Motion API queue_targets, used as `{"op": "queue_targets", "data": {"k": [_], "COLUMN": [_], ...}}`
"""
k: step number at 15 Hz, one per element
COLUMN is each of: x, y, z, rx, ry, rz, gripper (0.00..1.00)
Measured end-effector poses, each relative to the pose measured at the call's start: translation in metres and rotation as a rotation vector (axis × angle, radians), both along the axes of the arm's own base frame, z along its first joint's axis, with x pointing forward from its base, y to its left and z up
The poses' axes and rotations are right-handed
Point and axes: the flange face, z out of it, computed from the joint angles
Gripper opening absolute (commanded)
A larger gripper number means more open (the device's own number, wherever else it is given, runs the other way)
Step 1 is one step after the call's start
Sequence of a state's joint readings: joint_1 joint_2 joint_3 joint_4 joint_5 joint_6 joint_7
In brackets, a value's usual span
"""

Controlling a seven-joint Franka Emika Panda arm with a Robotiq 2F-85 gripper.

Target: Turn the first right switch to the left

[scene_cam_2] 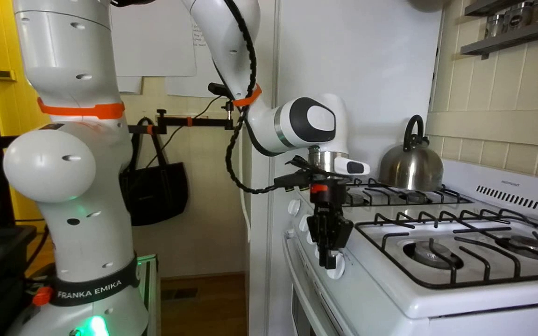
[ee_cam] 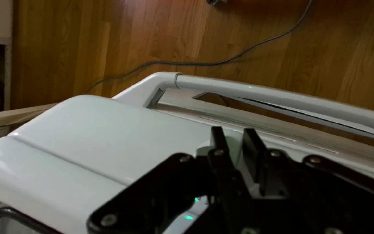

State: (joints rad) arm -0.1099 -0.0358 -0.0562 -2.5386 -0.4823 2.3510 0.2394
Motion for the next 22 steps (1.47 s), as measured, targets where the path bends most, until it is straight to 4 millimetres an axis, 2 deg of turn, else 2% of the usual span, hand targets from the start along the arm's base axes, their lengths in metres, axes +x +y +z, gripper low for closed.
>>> {"op": "queue_targets", "data": {"k": [8, 22], "x": [-0.003, -0.006], "y": [0.024, 0.051], "z": [-0.009, -0.025], "rx": [-0.134, -0.304], "ry": [0.050, 0.136], "rz": [0.170, 0.341], "gripper": [0.05, 0.05]}}
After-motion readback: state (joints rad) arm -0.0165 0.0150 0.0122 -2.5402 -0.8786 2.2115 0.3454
